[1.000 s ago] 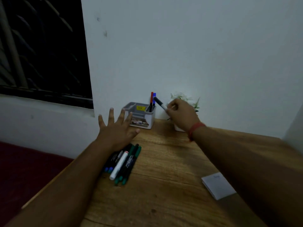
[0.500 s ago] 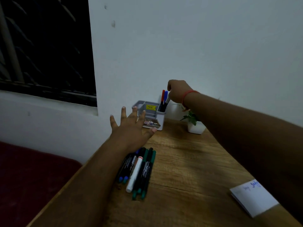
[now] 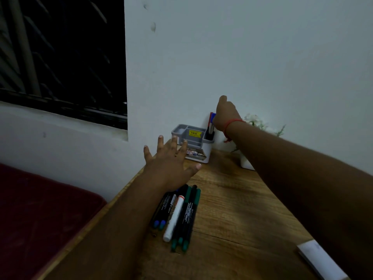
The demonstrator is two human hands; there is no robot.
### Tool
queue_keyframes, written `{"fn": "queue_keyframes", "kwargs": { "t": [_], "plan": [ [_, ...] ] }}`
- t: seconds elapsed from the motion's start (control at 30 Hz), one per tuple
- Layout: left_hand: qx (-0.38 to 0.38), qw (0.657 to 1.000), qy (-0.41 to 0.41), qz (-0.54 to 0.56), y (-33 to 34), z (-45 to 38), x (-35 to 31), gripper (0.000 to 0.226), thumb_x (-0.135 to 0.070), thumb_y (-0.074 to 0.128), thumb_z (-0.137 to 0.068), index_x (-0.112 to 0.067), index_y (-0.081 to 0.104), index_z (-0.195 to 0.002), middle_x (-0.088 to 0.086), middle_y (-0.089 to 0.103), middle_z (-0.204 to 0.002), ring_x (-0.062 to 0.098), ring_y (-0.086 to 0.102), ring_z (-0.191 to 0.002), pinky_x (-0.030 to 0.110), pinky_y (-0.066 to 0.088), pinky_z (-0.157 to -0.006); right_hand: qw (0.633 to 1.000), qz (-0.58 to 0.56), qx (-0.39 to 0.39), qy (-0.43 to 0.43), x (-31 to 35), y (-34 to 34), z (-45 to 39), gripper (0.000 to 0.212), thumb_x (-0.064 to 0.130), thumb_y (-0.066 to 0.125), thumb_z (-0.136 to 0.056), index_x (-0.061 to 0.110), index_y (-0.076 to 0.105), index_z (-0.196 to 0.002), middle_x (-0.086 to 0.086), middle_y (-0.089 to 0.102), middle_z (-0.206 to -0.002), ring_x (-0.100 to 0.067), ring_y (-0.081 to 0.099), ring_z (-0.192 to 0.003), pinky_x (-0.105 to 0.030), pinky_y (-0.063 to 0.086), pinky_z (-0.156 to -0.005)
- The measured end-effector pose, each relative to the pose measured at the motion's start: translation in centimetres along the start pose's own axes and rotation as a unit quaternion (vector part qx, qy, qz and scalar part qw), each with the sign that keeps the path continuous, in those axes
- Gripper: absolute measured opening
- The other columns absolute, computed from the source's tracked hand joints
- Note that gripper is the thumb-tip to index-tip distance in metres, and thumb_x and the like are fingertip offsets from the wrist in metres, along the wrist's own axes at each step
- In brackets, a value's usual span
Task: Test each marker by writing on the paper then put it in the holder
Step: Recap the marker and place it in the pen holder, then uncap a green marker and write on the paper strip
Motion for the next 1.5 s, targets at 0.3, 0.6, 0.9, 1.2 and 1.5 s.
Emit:
{"fn": "queue_keyframes", "kwargs": {
  "t": [0.3,0.6,0.9,1.2,1.5],
  "plan": [
    [0.037,0.999,0.019,0.01,0.2,0.1,0.0,0.082,-0.078,0.018,-0.091,-0.035,-0.004,-0.158,-0.001,-0.019,-0.165,0.029,-0.027,-0.148,0.067,-0.012,-0.114,0.973,-0.034,-0.086,-0.213,0.1,-5.8,8.4,0.024,0.004,0.063,-0.09,0.008,0.049,-0.11,-0.01,0.053,-0.108,-0.026,0.054,-0.085,-0.04,0.047,-0.075],
    [-0.02,0.969,0.169,0.179,-1.2,1.7,-2.3,0.028,-0.057,0.067,-0.083,-0.03,0.063,-0.089,-0.009,0.051,-0.115,0.017,0.04,-0.12,0.052,0.028,-0.111,0.982,-0.044,0.045,-0.179,-7.2,-6.2,23.2,0.023,0.027,0.065,-0.095,0.024,0.051,-0.114,0.007,0.053,-0.108,-0.005,0.058,-0.078,-0.025,0.052,-0.07],
    [-0.001,0.981,0.173,0.089,-0.4,2.3,-3.6,0.039,-0.067,0.064,-0.074,-0.028,0.06,-0.077,-0.006,0.046,-0.105,0.014,0.042,-0.105,0.045,0.043,-0.095,0.987,-0.064,0.046,-0.142,-12.6,-9.4,26.3,0.026,0.032,0.067,-0.093,0.036,0.048,-0.111,0.017,0.052,-0.108,-0.002,0.061,-0.078,-0.019,0.05,-0.066],
    [0.006,0.992,0.121,-0.044,-0.7,1.7,-7.1,0.032,-0.052,0.056,-0.087,-0.023,0.062,-0.077,0.0,0.044,-0.103,0.019,0.036,-0.104,0.043,0.031,-0.095,0.982,-0.104,0.09,-0.128,-13.3,-8.7,26.4,0.022,0.034,0.066,-0.094,0.029,0.054,-0.112,0.013,0.056,-0.109,-0.004,0.061,-0.081,-0.027,0.052,-0.073],
    [-0.13,0.965,0.116,0.198,-3.8,1.8,-15.5,0.037,-0.037,0.054,-0.089,-0.009,0.051,-0.066,0.005,0.048,-0.083,0.016,0.048,-0.073,0.037,0.043,-0.065,0.972,-0.204,0.096,-0.059,-14.6,-8.4,26.0,0.026,0.041,0.065,-0.094,0.024,0.058,-0.112,0.011,0.062,-0.101,-0.005,0.061,-0.094,-0.025,0.05,-0.079]
  ]
}}
Point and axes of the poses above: each hand's wrist, its own z-axis away from the middle knuckle, its own y-axis out of the palm, x = y × z, the point moved 5 cm from there along -z, towards the middle knuckle
